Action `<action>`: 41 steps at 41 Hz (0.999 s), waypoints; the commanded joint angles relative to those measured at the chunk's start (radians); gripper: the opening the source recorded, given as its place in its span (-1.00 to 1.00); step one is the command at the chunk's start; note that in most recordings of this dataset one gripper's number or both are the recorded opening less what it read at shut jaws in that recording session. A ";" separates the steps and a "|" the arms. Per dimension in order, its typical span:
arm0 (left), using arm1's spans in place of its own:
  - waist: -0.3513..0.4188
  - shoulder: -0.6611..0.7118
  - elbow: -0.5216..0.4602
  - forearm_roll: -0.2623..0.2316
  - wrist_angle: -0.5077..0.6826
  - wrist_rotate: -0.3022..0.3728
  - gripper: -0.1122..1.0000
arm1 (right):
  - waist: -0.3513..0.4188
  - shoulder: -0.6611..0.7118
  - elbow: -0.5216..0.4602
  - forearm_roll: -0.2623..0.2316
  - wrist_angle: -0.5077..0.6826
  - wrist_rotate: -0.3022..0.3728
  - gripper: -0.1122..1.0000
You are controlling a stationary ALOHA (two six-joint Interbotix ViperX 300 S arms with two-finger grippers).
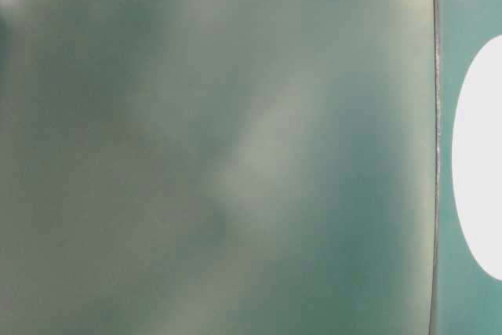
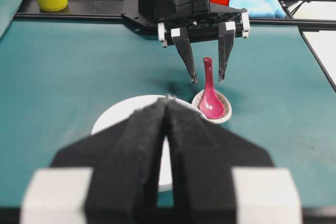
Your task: Scoop the yellow hexagonal prism block from the bowl with a spoon using the right arm.
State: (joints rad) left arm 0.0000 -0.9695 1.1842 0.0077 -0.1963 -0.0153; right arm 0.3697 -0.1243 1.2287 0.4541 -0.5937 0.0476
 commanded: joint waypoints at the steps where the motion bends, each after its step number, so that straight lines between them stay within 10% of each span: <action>1: 0.000 0.006 -0.026 0.002 -0.003 -0.002 -0.77 | 0.015 -0.008 0.008 0.012 -0.034 0.006 0.27; 41: 0.002 0.006 -0.026 0.002 0.002 -0.002 -0.77 | 0.100 0.209 0.043 0.052 -0.347 0.103 0.26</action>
State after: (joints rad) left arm 0.0000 -0.9695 1.1842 0.0077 -0.1902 -0.0153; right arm 0.4648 0.0905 1.2732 0.5047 -0.9189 0.1503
